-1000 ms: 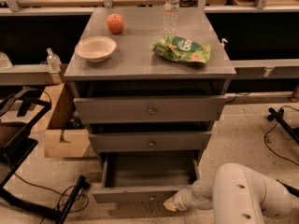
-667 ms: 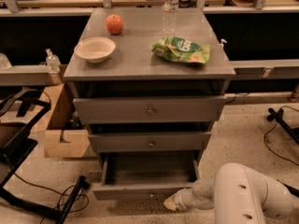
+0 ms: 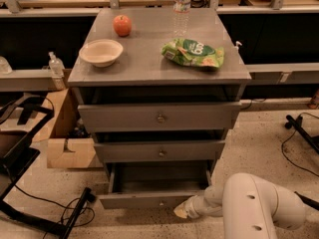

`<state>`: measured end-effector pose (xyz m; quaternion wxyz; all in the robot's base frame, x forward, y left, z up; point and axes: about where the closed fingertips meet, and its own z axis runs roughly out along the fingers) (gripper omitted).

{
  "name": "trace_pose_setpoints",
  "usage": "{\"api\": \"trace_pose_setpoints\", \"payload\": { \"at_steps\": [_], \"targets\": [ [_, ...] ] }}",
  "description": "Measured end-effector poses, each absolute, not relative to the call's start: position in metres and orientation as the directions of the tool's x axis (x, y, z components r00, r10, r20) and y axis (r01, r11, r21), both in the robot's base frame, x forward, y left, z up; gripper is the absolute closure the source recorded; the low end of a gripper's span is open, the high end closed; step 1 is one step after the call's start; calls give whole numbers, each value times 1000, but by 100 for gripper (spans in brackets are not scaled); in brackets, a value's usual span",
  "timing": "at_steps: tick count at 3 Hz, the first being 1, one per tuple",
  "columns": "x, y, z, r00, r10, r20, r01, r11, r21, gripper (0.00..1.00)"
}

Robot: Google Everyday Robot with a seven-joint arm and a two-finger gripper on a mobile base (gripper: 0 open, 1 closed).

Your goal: Close bottom drawer

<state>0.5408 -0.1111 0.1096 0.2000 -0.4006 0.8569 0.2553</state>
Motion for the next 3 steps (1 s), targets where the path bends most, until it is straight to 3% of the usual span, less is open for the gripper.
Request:
{"api": "trace_pose_setpoints", "payload": {
  "at_steps": [3],
  "targets": [
    [583,-109,109,-597,-578,-557,-789,547,278,100]
  ]
}}
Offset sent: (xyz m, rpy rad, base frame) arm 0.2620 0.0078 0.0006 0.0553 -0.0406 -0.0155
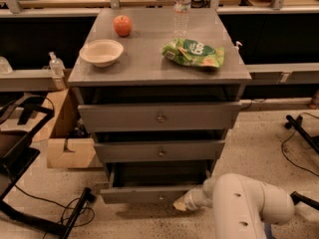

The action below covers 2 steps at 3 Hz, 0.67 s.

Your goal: Close bottom drawer

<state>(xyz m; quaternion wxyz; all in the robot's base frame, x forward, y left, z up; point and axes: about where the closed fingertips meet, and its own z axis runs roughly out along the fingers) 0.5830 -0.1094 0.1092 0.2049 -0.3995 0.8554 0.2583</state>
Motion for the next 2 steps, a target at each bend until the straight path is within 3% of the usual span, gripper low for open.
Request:
{"api": "trace_pose_setpoints", "payload": {
  "at_steps": [1,2],
  "targets": [
    [583,-110,109,-597,-577,-557,-789,547,278,100],
    [582,-108,108,-597,-577,-557,-789,546,281,85]
  ]
}}
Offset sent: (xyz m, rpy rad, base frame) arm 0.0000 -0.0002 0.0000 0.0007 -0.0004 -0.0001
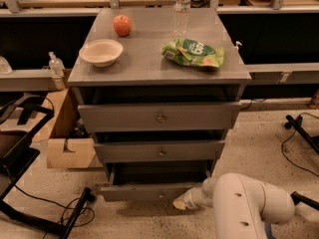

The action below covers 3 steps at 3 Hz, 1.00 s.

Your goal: Close bottom drawer

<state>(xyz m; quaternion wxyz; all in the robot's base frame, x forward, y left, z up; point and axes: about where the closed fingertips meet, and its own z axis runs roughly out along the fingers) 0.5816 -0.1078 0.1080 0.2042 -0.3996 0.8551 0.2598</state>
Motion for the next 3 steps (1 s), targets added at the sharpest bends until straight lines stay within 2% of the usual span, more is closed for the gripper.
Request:
{"api": "trace_pose_setpoints", "payload": {
  "at_steps": [3],
  "targets": [
    [578,-102,104,-598,-578,-555,-791,539,290,15]
  ]
}}
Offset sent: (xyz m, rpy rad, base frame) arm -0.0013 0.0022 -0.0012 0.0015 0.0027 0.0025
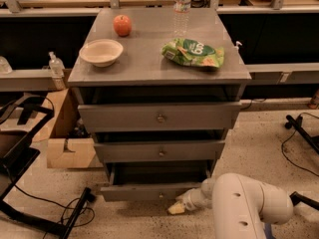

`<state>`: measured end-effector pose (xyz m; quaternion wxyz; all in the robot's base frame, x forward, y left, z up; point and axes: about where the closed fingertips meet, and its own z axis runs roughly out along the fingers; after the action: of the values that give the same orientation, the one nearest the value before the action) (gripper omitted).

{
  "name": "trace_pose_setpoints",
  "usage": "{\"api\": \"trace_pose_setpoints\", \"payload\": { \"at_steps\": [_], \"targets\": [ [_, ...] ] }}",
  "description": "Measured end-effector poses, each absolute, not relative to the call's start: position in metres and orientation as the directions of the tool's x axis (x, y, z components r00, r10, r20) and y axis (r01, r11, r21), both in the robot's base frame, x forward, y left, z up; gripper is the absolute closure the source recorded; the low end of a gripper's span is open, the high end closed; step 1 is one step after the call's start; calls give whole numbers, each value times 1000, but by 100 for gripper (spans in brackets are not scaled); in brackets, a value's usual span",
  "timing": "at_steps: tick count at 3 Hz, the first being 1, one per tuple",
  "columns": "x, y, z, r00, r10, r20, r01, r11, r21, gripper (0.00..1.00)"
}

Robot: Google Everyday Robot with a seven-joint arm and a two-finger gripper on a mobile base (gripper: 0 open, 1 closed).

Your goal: Close bottom drawer

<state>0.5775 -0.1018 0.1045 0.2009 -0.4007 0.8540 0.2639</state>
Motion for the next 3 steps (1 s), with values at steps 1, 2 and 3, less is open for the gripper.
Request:
{"api": "trace_pose_setpoints", "payload": {
  "at_steps": [1,2,3],
  "targets": [
    [576,-100,103,-598,-579,-554,-791,538,293,0],
    [576,-100,103,-598,-579,-554,-791,538,293,0],
    [575,-100,103,-598,-579,-554,-791,538,293,15]
  ]
}}
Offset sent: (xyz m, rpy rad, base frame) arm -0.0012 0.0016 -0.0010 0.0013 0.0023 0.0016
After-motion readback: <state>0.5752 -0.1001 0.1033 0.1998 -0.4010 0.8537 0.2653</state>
